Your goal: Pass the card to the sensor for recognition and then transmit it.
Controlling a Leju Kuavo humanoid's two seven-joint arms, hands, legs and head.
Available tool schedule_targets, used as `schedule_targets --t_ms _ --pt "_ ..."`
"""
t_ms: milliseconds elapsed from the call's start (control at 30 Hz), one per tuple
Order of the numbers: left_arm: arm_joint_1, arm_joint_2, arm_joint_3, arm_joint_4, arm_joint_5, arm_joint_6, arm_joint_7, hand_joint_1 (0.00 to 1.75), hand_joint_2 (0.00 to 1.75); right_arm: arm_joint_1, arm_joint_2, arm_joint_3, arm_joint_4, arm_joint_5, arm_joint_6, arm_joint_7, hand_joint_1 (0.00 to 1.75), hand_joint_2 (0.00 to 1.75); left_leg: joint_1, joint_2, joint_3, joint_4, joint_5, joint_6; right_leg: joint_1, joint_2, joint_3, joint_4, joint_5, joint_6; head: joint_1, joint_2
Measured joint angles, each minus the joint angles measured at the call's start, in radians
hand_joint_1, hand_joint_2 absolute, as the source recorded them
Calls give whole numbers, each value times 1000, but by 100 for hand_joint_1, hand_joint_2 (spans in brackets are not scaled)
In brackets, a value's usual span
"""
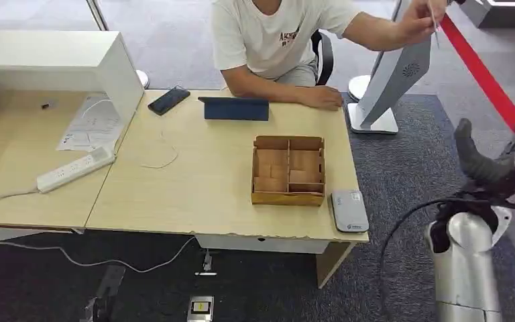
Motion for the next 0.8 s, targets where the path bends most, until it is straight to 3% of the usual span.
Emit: schedule_targets --t_ms 100,267,367,600,800 --pt "-10 -2 -11 0 -25 -6 17 0 175 -19 8 122 -18 278 17 70 0 175 1 0 0 0 0 0 1 0 -1 0 0 0 0 0" --pt "-18 -4 -35 -1 -51 -15 41 0 175 -63 23 220 -1 469 20 86 0 175 1 -1 -4 0 1 0 1 -3 -3 0 0 0 0 0" --pt "-39 -11 -53 -2 -71 -21 61 0 175 -126 44 292 79 619 -5 69 0 175 1 -1 -4 1 1 0 1 -3 -4 0 1 -1 0 0" --pt "-59 -27 -81 -9 -102 -35 93 0 175 -251 97 358 259 761 -86 57 0 175 1 -3 -6 1 2 0 1 -4 -5 1 1 0 0 0" --pt "-77 -37 -106 -11 -134 -44 116 0 175 -328 121 392 383 818 -96 82 0 175 1 -3 -6 1 2 0 1 -4 -5 0 1 0 0 0"
